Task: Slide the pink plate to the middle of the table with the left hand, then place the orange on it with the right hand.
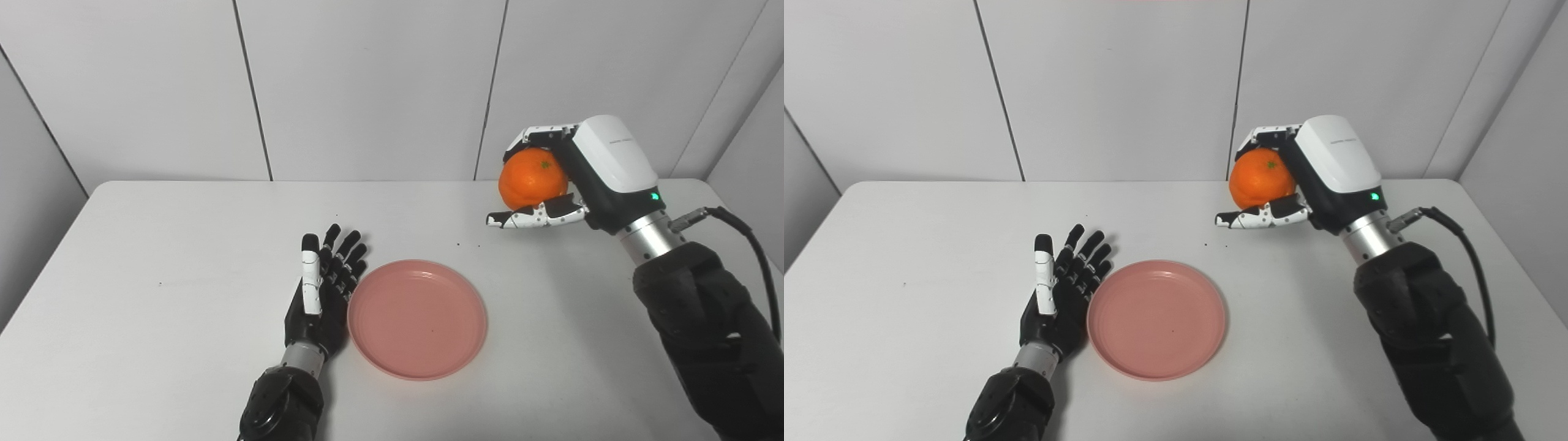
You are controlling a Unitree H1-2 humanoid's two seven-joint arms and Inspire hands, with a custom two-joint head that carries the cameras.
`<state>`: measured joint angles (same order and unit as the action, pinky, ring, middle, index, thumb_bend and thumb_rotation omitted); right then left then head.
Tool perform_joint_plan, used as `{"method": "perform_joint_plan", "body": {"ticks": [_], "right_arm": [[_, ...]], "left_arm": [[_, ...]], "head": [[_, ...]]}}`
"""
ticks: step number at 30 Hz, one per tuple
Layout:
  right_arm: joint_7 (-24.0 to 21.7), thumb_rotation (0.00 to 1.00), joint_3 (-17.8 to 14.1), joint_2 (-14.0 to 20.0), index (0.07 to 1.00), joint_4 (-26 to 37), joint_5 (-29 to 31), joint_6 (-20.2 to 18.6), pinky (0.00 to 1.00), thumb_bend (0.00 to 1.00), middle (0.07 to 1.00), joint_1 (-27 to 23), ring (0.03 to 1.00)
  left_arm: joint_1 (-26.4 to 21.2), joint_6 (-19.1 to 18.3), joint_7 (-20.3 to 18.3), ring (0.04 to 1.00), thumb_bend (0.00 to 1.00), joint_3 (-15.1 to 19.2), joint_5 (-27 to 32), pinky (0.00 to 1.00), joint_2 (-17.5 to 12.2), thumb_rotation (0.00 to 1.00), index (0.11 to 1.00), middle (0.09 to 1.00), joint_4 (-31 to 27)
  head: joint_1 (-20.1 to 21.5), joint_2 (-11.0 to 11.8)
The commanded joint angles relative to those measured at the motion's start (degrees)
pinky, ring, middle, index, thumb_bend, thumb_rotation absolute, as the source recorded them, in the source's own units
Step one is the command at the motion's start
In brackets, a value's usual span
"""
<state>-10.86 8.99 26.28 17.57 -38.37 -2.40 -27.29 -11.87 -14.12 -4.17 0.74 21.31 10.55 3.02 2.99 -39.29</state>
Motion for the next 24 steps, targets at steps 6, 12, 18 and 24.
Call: {"method": "perform_joint_plan", "body": {"ticks": [6, 12, 18, 24], "right_arm": [[-1.00, 0.33, 2.42, -2.51, 0.233, 3.96, -2.82, 2.45, 0.09, 0.69, 0.207, -3.11, 0.135], [-3.04, 0.33, 4.19, -4.49, 0.257, 4.06, -2.07, 3.05, 0.10, 0.69, 0.221, -3.27, 0.149], [-4.83, 0.36, 6.46, -5.88, 0.280, 3.23, -3.48, 3.62, 0.12, 0.68, 0.242, -3.27, 0.174], [-5.29, 0.36, 8.64, -7.06, 0.263, 1.49, -4.76, 5.08, 0.12, 0.67, 0.239, -2.87, 0.170]], "left_arm": [[0.97, -1.18, 1.51, 0.948, 0.87, -0.09, -1.00, 1.00, 1.28, 0.89, 1.000, 0.947, 1.42], [1.04, -1.31, 1.59, 0.948, 0.87, 0.02, -0.82, 1.00, 1.28, 0.88, 1.000, 0.944, 1.20], [1.15, -1.77, 1.90, 0.946, 0.87, 0.02, -0.93, 1.00, 1.29, 0.89, 1.000, 0.939, 0.83], [1.20, -1.82, 1.92, 0.949, 0.86, 0.02, -0.83, 1.00, 1.15, 0.91, 1.000, 0.941, 0.56]], "head": [[0.27, 0.00], [0.50, 0.06], [0.75, -0.02], [1.25, -0.19]]}}
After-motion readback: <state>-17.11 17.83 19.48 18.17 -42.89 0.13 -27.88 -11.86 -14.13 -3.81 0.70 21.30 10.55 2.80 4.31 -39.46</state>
